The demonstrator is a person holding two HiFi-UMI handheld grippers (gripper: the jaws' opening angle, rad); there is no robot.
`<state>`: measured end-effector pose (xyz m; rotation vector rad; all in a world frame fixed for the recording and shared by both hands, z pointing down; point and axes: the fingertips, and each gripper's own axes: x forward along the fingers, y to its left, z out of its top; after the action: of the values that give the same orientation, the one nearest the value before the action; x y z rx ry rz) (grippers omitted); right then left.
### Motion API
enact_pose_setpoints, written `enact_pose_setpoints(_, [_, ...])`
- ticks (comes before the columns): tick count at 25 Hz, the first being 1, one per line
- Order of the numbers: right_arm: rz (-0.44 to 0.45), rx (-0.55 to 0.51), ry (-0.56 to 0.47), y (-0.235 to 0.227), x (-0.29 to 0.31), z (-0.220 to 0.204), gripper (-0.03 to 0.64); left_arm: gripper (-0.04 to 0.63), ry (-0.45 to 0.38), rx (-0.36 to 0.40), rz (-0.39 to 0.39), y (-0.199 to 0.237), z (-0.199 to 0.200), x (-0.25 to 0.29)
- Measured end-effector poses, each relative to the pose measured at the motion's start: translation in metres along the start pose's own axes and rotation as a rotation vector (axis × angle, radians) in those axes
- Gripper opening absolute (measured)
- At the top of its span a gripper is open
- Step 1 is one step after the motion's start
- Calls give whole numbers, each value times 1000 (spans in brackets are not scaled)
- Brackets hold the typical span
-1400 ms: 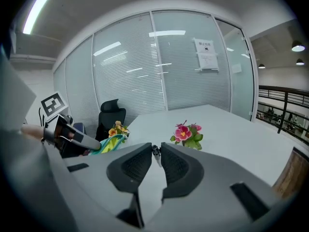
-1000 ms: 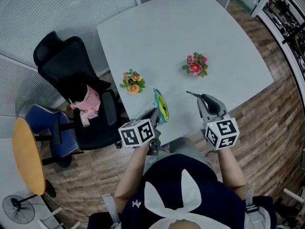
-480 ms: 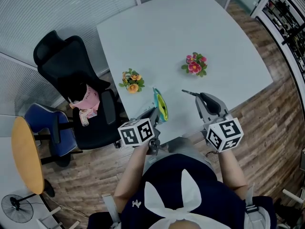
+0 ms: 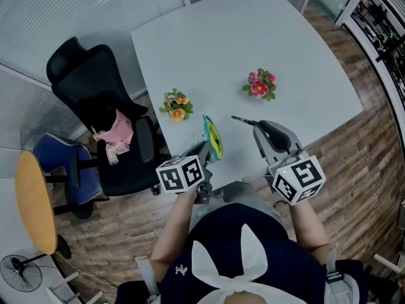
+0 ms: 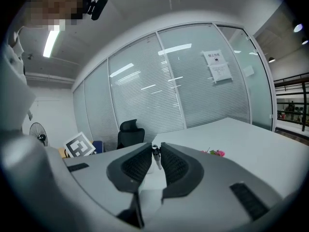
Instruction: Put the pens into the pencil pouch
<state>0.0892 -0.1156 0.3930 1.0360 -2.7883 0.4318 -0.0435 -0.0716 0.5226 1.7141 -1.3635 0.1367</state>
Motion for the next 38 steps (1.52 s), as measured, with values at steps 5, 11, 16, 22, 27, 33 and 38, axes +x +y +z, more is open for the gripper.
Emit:
enact_pose_setpoints(5, [44, -3, -7, 15, 5, 5, 64, 29, -10, 0, 7, 2, 1, -3])
enact_pose_setpoints(11, [101, -15, -9, 32, 11, 7, 64, 29, -11, -5, 8, 1, 0, -6])
enact_pose_setpoints(16, [131, -20, -2, 42, 15, 4, 64, 29, -10, 0, 15, 3, -2, -7])
enact_pose_setpoints(22, [151, -24, 19, 53, 20, -2, 64, 29, -10, 2, 11, 4, -3, -7])
enact_pose_setpoints(27, [162, -33, 43, 60, 23, -8, 64, 29, -14, 3, 10, 4, -2, -8])
enact_pose_setpoints(33, [156, -49, 87, 63, 24, -17, 64, 29, -15, 1, -4, 1, -3, -8])
enact_pose_setpoints(38, [156, -54, 112, 65, 26, -24, 64, 29, -13, 0, -5, 1, -5, -9])
